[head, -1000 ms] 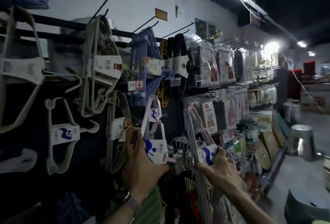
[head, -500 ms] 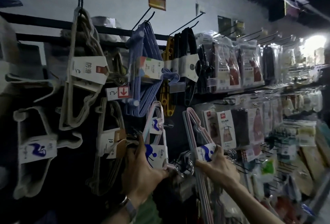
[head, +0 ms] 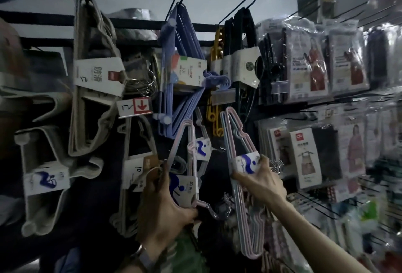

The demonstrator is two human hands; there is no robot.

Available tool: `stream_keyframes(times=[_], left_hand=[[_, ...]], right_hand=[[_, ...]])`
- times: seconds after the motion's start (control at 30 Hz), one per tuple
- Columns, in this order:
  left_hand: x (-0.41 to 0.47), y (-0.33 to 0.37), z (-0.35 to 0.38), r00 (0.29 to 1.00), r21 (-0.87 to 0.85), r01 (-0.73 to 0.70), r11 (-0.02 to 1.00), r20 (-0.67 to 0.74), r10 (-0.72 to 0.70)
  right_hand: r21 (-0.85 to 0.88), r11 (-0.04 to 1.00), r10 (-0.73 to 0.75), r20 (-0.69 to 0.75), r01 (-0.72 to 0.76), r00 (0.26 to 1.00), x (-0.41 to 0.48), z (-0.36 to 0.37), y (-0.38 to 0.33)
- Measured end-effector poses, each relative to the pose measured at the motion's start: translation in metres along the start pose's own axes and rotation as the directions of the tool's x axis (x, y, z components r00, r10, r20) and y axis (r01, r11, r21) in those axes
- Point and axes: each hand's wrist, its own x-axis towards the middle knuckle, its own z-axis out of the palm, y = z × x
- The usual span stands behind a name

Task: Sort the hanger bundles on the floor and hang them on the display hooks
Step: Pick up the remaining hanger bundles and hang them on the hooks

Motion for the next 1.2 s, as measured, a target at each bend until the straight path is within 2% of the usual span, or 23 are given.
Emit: stream_keyframes(times=[0.3, 0.6, 0.77, 1.03, 1.2], left_hand=[[0.009, -0.003, 0.001, 1.000, 0.026, -0.014, 1.000, 0.001, 0.014], [0.021, -0.011, 0.005, 0.999, -0.030, -0.002, 1.000, 0.046, 0.004], [0.023, -0.021, 0.001, 0.999, 0.019, 0.025, 1.000, 0.035, -0.026], [0.018, -0.024, -0.007, 0.999, -0.001, 0.032, 0.999, 0.014, -0.032], [0.017, -0.024, -0.011, 0.997, 0.023, 0.075, 0.997, 0.025, -0.076]], right_hand=[[0.090, 0.992, -0.074, -0.121, 0.085, 0.990, -0.008, -0.010, -0.009], [0.089, 0.990, -0.095, -0.115, 0.106, 0.989, 0.000, 0.002, -0.018], [0.104, 0.988, -0.106, -0.097, 0.116, 0.990, 0.008, 0.016, -0.023], [0.270, 0.951, -0.119, -0.128, 0.150, 0.985, 0.023, 0.056, -0.027], [0.293, 0.946, -0.101, -0.145, 0.140, 0.984, 0.032, 0.077, -0.023]])
